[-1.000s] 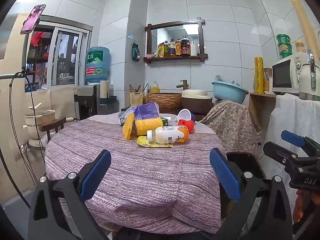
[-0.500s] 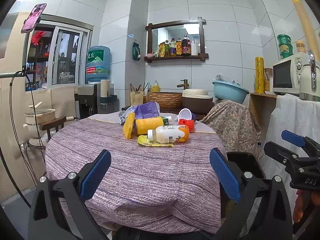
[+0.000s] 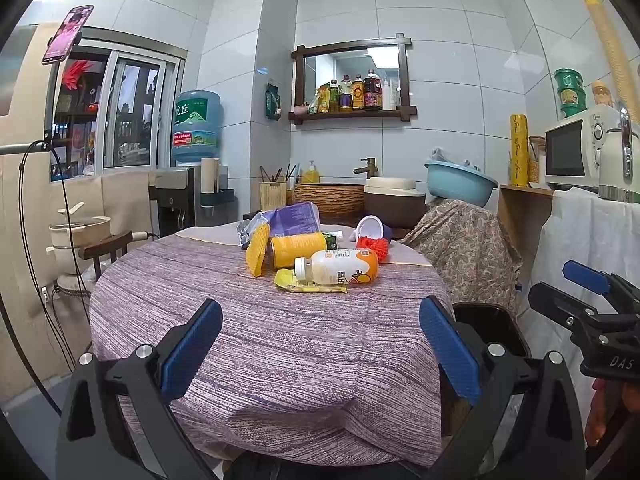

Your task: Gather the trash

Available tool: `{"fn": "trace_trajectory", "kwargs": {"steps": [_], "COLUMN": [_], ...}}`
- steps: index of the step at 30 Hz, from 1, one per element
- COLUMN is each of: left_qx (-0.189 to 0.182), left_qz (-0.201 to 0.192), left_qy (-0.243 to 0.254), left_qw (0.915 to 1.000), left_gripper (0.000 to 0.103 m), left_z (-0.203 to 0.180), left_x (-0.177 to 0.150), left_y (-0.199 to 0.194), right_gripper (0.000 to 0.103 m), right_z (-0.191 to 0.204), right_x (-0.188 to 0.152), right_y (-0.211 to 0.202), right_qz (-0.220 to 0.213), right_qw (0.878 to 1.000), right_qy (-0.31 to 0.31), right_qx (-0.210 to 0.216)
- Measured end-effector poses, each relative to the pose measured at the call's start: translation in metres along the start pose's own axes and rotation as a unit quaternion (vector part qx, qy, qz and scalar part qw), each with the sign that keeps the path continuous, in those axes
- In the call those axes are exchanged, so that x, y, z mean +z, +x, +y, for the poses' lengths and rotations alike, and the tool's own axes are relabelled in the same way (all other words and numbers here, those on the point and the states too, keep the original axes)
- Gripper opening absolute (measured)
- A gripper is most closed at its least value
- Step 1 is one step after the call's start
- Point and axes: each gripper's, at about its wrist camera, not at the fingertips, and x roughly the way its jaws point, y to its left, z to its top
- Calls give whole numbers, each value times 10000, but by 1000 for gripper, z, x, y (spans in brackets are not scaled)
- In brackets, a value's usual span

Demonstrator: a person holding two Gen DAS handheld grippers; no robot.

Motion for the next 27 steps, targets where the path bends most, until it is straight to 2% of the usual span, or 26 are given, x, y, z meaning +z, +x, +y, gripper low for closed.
{"fn": "trace_trajectory", "kwargs": {"steps": [27], "left_qx": [25], "left_qz": [45], "left_qy": [-89], "left_qw": [9999], "left_gripper": [98], "left_z": [4], "left_x": [-3], "left_y": [2], "right_gripper": [98], "right_z": [0], "right_x": [-2], "right_y": [0], "right_qz": [46], "right_qw": [10000], "right_qy": [12], "right_qx": [28]}}
